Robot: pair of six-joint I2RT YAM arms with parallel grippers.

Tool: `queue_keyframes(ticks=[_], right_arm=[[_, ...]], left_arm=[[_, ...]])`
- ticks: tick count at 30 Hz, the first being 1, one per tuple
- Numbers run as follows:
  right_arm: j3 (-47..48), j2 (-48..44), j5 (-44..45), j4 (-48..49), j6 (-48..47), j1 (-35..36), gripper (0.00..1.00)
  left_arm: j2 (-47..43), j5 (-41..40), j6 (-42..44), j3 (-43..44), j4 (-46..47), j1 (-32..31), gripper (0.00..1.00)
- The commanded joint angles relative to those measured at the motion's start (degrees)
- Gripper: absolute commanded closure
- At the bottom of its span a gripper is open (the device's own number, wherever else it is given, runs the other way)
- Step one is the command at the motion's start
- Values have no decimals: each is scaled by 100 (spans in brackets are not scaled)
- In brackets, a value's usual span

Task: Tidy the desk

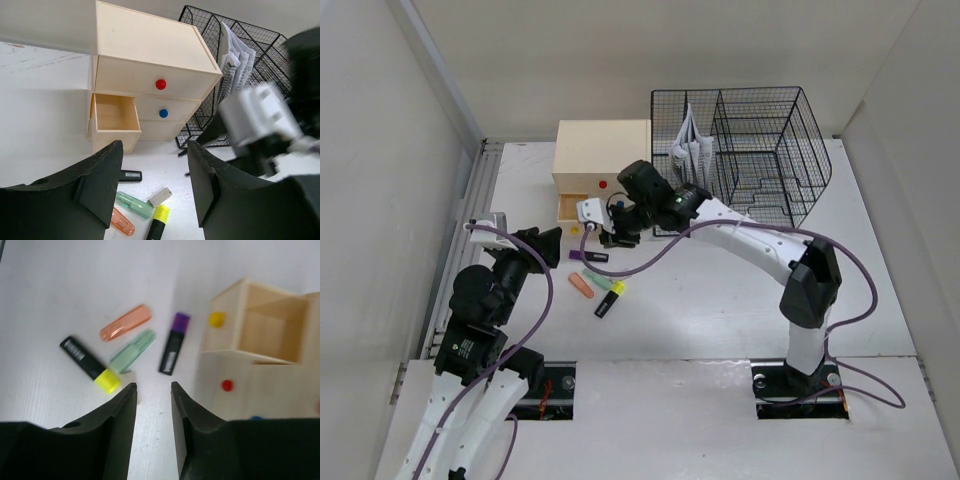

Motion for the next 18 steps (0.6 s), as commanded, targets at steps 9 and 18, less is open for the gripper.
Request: queue_keyframes(ticks=[9,18], right_arm=[[-561,1147,-85,-411,-702,-44,55],[-666,1411,320,-173,-587,-44,52]], left_arm=[[-56,-25,58,44,235,-12,49],[-56,-25,58,44,235,-12,49]])
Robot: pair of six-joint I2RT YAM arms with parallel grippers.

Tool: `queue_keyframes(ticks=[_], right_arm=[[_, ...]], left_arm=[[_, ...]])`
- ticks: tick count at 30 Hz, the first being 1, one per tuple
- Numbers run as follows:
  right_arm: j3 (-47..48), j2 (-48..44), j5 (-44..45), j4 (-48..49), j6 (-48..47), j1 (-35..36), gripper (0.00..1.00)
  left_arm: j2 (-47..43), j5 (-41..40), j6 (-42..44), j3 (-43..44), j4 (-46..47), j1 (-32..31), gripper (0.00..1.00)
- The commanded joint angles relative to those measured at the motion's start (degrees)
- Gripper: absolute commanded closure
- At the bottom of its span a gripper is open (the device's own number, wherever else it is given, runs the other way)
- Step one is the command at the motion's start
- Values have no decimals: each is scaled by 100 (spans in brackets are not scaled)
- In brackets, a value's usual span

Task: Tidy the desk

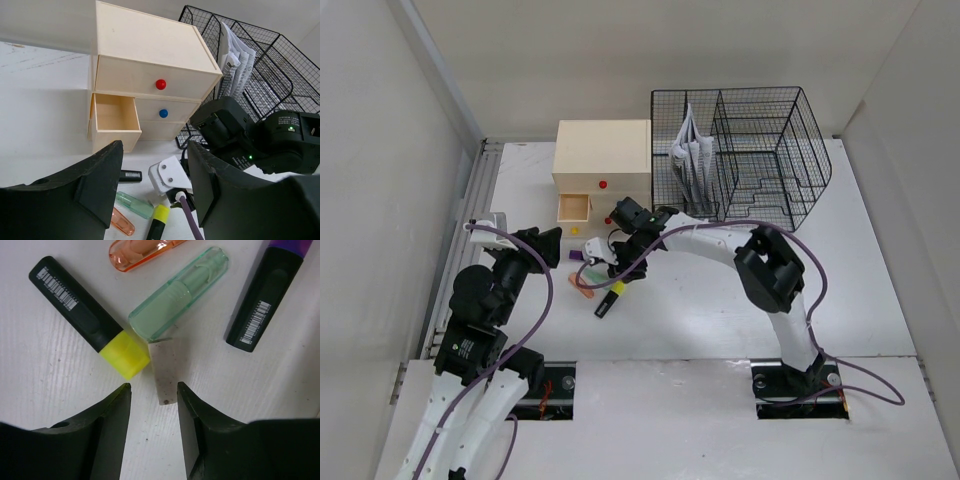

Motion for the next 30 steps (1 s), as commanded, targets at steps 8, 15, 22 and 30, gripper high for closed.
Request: queue_keyframes(ticks=[8,15,22,30], right_arm=[[25,263,351,310,89,17,51],[25,368,458,310,141,17,67],[436,-359,343,249,378,17,90],[1676,-677,519,678,1195,17,90]], left_arm=[[-53,-23,58,44,237,-12,49],[-53,-23,58,44,237,-12,49],[-53,-23,58,44,237,-12,49],[-53,-75,58,44,237,-12,49]])
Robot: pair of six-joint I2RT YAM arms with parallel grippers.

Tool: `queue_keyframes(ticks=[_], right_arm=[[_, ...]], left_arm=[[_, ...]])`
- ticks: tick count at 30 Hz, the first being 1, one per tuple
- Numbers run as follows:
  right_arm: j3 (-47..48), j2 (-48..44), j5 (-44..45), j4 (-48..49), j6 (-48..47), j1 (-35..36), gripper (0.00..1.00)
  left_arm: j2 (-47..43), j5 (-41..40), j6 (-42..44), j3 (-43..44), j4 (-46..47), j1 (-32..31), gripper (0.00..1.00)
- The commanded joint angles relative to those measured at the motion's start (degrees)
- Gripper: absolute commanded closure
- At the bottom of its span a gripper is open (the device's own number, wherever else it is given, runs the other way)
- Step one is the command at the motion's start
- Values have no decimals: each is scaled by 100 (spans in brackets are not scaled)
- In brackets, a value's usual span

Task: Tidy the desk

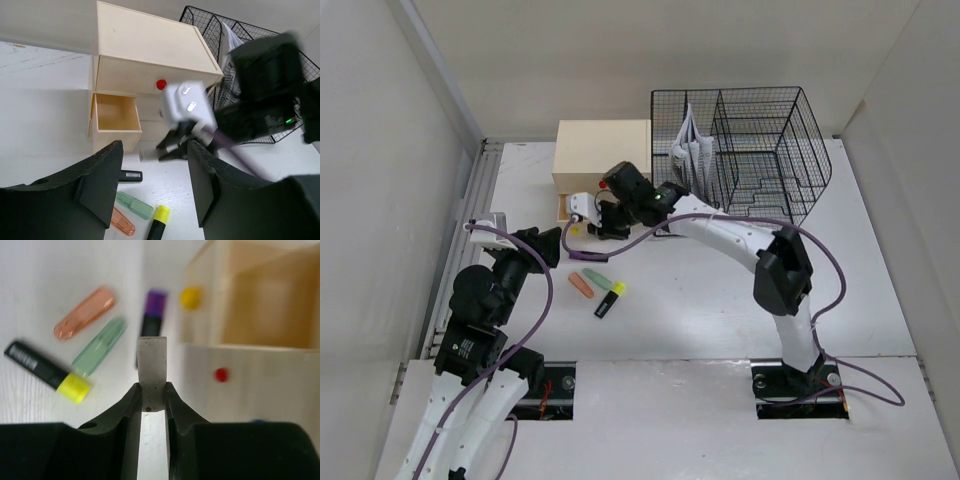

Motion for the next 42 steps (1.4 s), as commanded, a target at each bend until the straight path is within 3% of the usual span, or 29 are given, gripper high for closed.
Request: queue_keyframes(ticks=[1,8,23,27,31,38,40,41,42], right_arm=[[503,-583,36,728,553,21,90],[1092,-295,571,1213,1168,21,90],[2542,770,695,1355,1846,21,87],[2419,822,695,1302,1846,21,75],[2367,822,695,1171,1846,21,51],[2367,770,695,1170,1846,21,46],[2244,717,634,1170,1846,21,54],[2183,569,634,1170,1846,21,66],[2112,507,521,1170,1846,21,92]], left_arm=[[-53,-60,58,44,237,-12,49],[-53,-60,58,-8,237,-12,49],[-53,-60,58,-8,237,-12,49],[-1,-60,58,-8,237,-12,49],[-1,-60,58,-8,237,-12,49],[-1,-60,58,-8,237,-12,49],[-1,-60,58,-8,237,-12,52],[-1,-60,58,-8,237,-12,57],[-1,-112,58,-8,237,-12,61]])
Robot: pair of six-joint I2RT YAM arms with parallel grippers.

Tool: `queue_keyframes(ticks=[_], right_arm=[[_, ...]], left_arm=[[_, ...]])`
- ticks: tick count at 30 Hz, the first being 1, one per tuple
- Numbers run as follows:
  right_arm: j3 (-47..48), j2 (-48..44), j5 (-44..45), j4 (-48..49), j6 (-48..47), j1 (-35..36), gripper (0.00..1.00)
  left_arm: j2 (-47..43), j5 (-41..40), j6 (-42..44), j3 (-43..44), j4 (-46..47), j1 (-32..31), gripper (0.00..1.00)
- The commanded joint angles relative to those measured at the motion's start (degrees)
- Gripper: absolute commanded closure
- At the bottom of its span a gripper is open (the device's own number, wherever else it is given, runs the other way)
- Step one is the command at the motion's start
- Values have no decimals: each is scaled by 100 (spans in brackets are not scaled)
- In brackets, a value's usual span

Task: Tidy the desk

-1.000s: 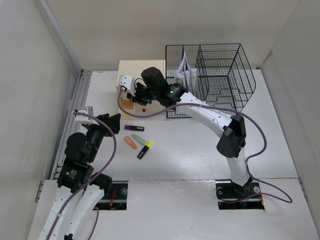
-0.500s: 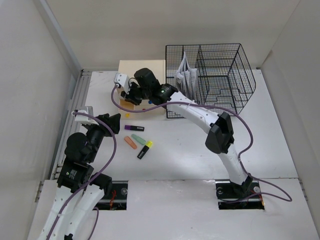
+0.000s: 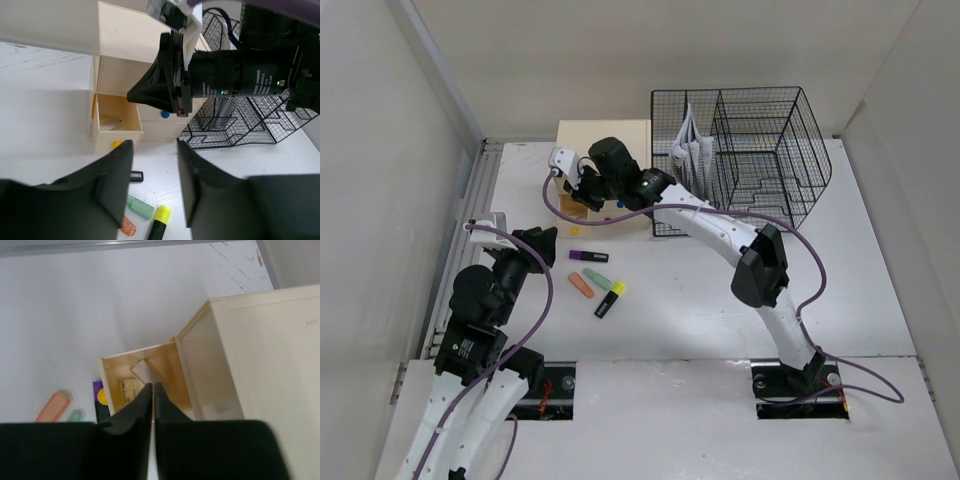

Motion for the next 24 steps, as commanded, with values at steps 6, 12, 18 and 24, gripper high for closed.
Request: queue_keyframes(ticks=[6,12,18,24], right_arm=[[-1442,-1566,-155,243,100,21,100],[-3755,-3467,848,1035,-234,-197,100],[-4382,-4303,-196,1149,-32,-1022,100],[-4505,-4479,-944,1149,161,-1446,100]], left_arm=[[139,-146,-468,-8,235,49,100],[570,803,-3033,-2200,2314,119,100],[2255,943,-3616,-2813,4681,261,100],[3697,848,-3432,-2294,5192,375,100]])
